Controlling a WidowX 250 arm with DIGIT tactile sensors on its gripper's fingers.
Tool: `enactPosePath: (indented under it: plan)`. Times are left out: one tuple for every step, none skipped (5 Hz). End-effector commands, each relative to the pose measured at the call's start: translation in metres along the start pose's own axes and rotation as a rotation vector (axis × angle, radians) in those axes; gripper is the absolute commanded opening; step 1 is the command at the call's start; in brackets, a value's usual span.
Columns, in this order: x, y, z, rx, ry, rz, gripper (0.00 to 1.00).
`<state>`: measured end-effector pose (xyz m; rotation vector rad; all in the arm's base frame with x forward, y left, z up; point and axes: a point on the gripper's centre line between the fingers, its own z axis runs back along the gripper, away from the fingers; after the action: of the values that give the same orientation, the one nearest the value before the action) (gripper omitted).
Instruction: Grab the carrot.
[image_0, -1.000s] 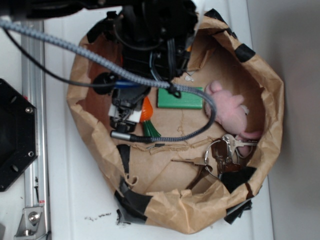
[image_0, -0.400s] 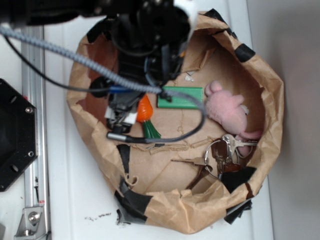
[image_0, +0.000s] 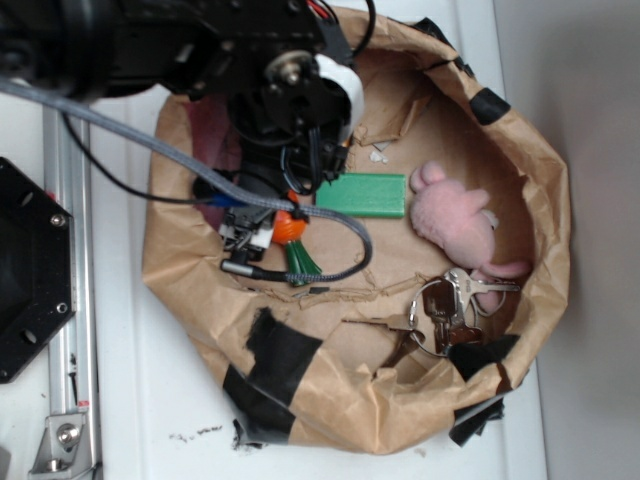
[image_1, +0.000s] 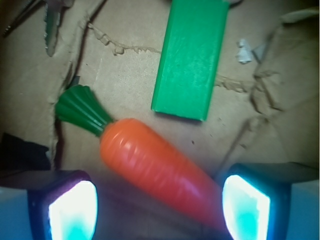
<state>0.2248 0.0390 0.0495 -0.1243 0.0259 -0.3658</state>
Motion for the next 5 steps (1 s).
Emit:
enactPosePath:
  plan:
    - [0.000,-0.027,-0.028,0.078,0.016,-0.156,1.00]
    - [0.001,-0.029,-0.045,0.143,0.018,-0.219,1.00]
    - [0.004,-0.019,-0.072,0.154,0.076,-0.239,1.00]
    - [0.006,-0.018,-0.077,0.136,0.093,-0.225,0.00]
    - [0.013,-0.015,-0.066,0.117,0.090,-0.182,0.00]
